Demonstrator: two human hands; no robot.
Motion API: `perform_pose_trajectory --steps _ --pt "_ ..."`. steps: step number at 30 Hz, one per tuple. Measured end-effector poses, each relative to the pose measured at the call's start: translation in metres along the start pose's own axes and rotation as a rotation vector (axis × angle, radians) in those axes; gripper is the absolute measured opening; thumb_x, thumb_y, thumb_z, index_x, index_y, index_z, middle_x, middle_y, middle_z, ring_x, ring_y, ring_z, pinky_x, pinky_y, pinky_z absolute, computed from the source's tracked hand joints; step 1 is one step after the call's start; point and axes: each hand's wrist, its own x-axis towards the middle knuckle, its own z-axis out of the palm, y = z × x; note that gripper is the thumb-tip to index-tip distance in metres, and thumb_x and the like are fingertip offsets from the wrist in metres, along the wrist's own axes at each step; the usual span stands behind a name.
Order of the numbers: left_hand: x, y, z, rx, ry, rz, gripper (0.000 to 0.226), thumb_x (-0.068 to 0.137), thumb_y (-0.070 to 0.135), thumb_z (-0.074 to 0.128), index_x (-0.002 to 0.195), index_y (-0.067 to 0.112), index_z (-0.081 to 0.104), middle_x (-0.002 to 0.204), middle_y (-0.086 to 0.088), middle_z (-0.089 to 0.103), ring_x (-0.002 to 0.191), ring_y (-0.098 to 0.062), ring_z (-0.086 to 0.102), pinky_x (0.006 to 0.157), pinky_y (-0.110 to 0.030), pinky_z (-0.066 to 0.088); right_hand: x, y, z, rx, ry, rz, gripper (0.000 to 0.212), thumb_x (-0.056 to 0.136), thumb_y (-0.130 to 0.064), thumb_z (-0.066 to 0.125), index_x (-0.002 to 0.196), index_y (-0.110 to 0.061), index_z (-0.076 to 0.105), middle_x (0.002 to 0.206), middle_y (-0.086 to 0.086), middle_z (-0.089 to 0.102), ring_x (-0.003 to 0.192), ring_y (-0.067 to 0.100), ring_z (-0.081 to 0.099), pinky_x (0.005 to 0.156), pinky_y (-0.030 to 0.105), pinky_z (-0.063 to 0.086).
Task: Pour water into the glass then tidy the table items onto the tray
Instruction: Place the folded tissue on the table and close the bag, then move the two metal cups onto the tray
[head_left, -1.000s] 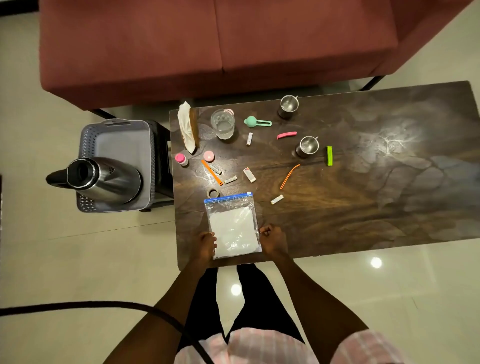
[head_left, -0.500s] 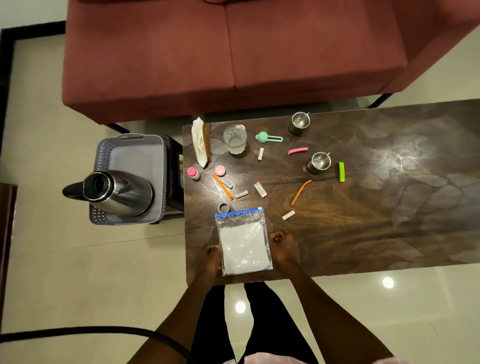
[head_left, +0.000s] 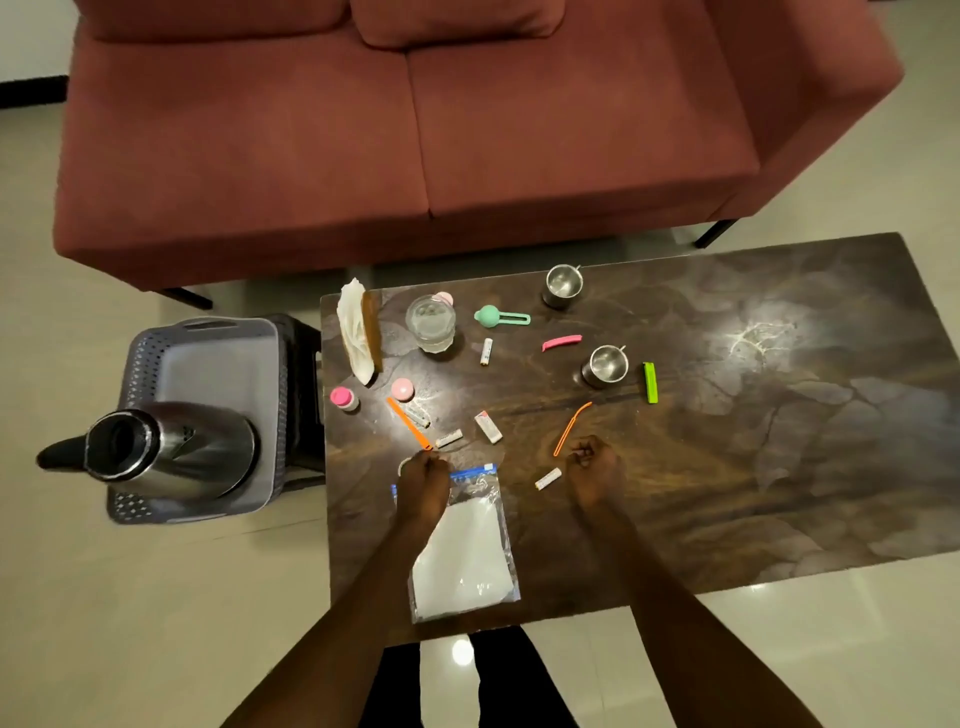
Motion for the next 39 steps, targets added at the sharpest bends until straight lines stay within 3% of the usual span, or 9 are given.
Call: perform_pose_trajectory --steps 4,9,12,17,21,28,33,37,39 --pt "0.043 0.056 0.043 0.093 -0.058 0.186 0.018 0.096 0.013 0.056 0.093 -0.002 0.066 0.093 -0.024 0.069 0.09 -0.039 0.066 0.084 -0.051 0.054 0.057 -0.009 -0.025 0.003 0.039 -0.103 0.012 0.087 -0.001 0.065 0.099 -0.001 0.065 0.084 0.01 0.066 0.083 0.027 0.065 0.065 0.017 0.037" --pt "0.104 0.131 0.114 0.282 -0.13 0.449 0.01 0.092 0.019 0.062 0.097 0.012 0.067 0.094 -0.002 0.068 0.095 -0.023 0.065 0.082 -0.029 0.049 0.144 -0.018 -0.05 -0.154 0.102 -0.322 0.026 0.086 0.001 0.061 0.112 0.0 0.064 0.111 0.019 0.067 0.101 0.04 0.061 0.088 0.044 0.049" --pt "0.136 0.162 0.152 0.375 -0.173 0.583 0.016 0.089 0.016 0.064 0.104 0.014 0.067 0.1 0.001 0.067 0.099 -0.022 0.064 0.083 -0.029 0.05 0.187 -0.013 -0.054 -0.219 0.055 -0.412 0.034 0.086 0.0 0.062 0.12 -0.004 0.062 0.119 0.015 0.066 0.108 0.038 0.055 0.094 0.032 0.039" --pt "0.187 0.19 0.183 0.859 -0.196 0.88 0.069 0.074 0.002 0.058 0.139 0.021 0.047 0.154 -0.002 0.036 0.128 -0.034 0.045 0.102 -0.043 0.043 0.221 0.004 -0.056 -0.317 -0.052 -0.534 0.031 0.083 0.0 0.068 0.114 -0.003 0.068 0.109 0.015 0.072 0.103 0.035 0.065 0.091 0.033 0.044" --pt "0.213 0.2 0.191 1.202 -0.294 0.861 0.082 0.077 0.009 0.065 0.149 0.027 0.032 0.163 0.003 0.015 0.133 -0.033 0.04 0.103 -0.045 0.043 0.225 0.02 -0.057 -0.342 -0.088 -0.511 0.018 0.077 0.001 0.071 0.095 -0.003 0.072 0.093 0.015 0.073 0.084 0.033 0.07 0.069 0.016 0.037" --pt "0.205 0.193 0.203 1.219 -0.1 0.892 0.062 0.075 0.056 0.067 0.12 0.017 0.052 0.119 -0.011 0.062 0.106 -0.034 0.061 0.075 -0.036 0.045 0.204 0.029 -0.054 -0.281 0.047 -0.304 0.02 0.089 -0.027 0.066 0.103 -0.013 0.067 0.098 0.011 0.073 0.092 0.034 0.067 0.076 0.04 0.054" --pt "0.201 0.19 0.206 1.131 -0.003 1.051 0.034 0.092 0.038 0.05 0.114 0.012 0.049 0.118 -0.01 0.054 0.096 -0.036 0.063 0.07 -0.04 0.045 0.191 0.028 -0.046 -0.167 0.093 -0.145 0.028 0.09 -0.034 0.065 0.107 -0.012 0.064 0.095 0.011 0.072 0.092 0.036 0.067 0.08 0.046 0.054" --pt "0.207 0.192 0.214 1.187 -0.196 0.822 0.034 0.089 0.033 0.055 0.116 0.013 0.061 0.12 -0.011 0.062 0.107 -0.031 0.062 0.086 -0.043 0.052 0.183 0.022 -0.044 -0.138 0.157 -0.096 0.021 0.089 -0.03 0.065 0.099 -0.012 0.069 0.094 0.01 0.072 0.094 0.034 0.067 0.08 0.043 0.053" --pt "0.206 0.187 0.215 1.13 -0.178 0.749 0.026 0.086 0.026 0.06 0.104 0.008 0.064 0.113 -0.016 0.065 0.102 -0.032 0.063 0.08 -0.038 0.051 0.177 0.018 -0.046 -0.132 0.196 -0.079 0.021 0.089 -0.031 0.063 0.098 -0.013 0.07 0.095 0.01 0.073 0.096 0.035 0.066 0.081 0.042 0.052"
